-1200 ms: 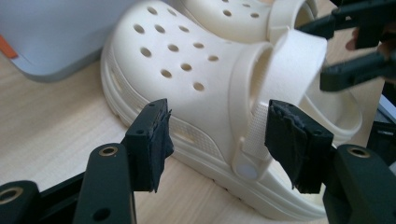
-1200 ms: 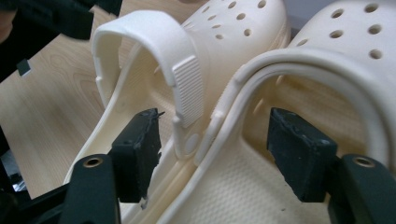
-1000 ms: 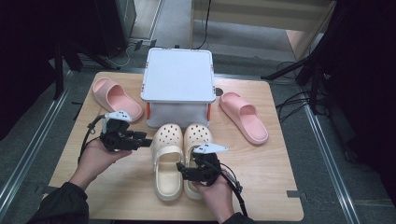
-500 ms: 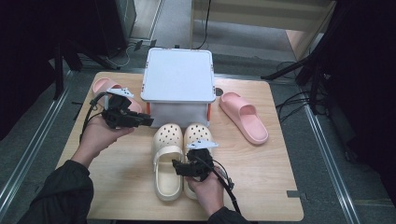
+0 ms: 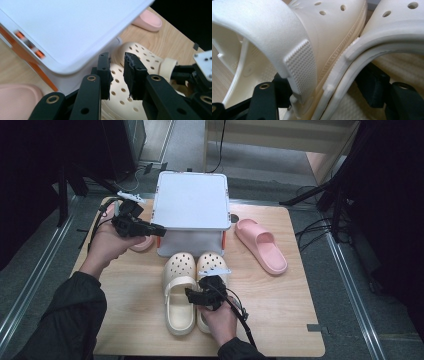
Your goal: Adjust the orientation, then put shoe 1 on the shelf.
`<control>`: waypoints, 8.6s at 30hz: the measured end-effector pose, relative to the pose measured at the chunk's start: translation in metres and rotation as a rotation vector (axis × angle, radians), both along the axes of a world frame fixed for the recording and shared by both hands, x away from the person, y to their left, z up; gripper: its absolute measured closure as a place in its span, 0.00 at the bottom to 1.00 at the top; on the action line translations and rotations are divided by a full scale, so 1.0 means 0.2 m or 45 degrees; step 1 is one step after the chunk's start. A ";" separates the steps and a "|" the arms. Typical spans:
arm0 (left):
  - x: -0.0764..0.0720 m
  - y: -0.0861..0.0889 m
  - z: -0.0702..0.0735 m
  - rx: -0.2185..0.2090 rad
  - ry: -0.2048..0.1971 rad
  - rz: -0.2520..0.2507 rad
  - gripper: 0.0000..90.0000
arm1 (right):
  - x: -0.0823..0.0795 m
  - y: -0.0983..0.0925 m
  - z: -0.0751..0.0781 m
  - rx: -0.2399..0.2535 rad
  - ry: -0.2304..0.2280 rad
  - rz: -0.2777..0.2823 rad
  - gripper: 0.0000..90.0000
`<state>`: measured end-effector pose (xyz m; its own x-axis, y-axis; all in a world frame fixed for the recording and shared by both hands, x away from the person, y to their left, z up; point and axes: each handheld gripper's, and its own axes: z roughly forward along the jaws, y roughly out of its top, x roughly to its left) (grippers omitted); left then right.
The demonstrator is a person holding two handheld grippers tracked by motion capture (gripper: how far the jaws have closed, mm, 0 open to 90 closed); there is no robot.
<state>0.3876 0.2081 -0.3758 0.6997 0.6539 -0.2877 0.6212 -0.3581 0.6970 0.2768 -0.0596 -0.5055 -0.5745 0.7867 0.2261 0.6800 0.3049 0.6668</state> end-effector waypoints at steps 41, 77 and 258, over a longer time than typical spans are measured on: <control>0.15 0.03 -0.01 0.081 -0.071 0.083 0.99 | 0.06 -0.15 0.17 0.050 0.024 -0.002 0.78; 0.14 0.03 -0.01 0.084 -0.070 0.103 1.00 | 0.57 0.11 0.20 -0.022 -0.143 -0.186 0.78; 0.13 0.04 -0.02 0.050 -0.049 0.135 1.00 | 0.15 -0.23 0.08 0.100 -0.164 0.191 1.00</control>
<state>0.4128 0.2169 -0.3790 0.6359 0.7353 -0.2342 0.6300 -0.3194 0.7078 0.3077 -0.1061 -0.4898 -0.7120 0.6730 0.2005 0.5387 0.3403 0.7707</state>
